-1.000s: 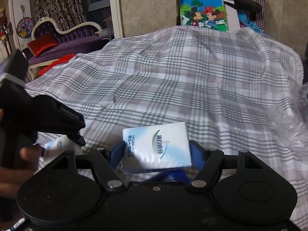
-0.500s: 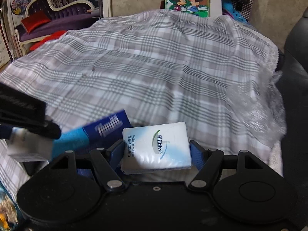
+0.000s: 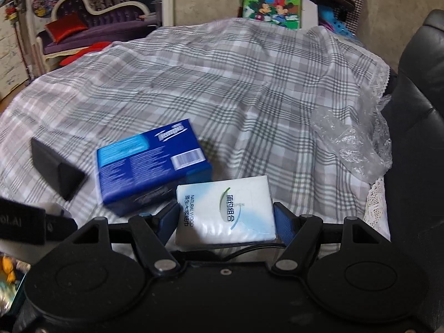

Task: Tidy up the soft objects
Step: 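Carry both white tissue packs toward the gold tray with both tools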

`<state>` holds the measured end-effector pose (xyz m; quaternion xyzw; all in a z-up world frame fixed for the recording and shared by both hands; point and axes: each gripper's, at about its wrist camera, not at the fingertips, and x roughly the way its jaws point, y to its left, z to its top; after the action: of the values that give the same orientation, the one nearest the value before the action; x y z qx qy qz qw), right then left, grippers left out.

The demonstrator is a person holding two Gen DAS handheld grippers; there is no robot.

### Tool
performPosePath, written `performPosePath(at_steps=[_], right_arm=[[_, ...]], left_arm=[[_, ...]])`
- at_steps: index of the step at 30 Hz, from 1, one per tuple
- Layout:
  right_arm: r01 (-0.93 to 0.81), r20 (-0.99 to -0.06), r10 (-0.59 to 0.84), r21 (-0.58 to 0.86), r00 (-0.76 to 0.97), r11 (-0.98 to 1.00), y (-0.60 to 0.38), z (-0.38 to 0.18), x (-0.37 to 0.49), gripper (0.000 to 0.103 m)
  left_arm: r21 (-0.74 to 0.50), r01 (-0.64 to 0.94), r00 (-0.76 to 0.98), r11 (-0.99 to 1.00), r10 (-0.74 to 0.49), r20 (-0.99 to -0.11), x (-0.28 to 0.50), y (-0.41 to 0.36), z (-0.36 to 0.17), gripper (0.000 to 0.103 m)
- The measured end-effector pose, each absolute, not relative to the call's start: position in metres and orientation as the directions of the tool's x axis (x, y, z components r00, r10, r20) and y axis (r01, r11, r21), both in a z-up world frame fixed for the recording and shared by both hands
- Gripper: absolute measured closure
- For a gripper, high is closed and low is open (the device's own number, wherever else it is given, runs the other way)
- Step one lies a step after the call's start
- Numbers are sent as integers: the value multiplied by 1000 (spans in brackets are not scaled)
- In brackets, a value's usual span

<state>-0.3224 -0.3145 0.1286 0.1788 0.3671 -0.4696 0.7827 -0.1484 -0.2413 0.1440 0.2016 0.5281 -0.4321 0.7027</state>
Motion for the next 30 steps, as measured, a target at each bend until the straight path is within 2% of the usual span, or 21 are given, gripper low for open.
performPosePath(at_steps=[13, 22, 30], right_arm=[[742, -710, -549, -54, 442, 668, -233, 149, -301, 32], [615, -716, -470, -71, 516, 785, -185, 149, -247, 32], [469, -752, -341, -48, 564, 882, -148, 144, -178, 32]], left_arm=[[-184, 725, 118, 664, -383, -916, -145, -150, 128, 33], [-149, 597, 207, 788, -331, -921, -99, -94, 113, 34], [-123, 445, 260, 887, -260, -930, -37, -48, 98, 34]])
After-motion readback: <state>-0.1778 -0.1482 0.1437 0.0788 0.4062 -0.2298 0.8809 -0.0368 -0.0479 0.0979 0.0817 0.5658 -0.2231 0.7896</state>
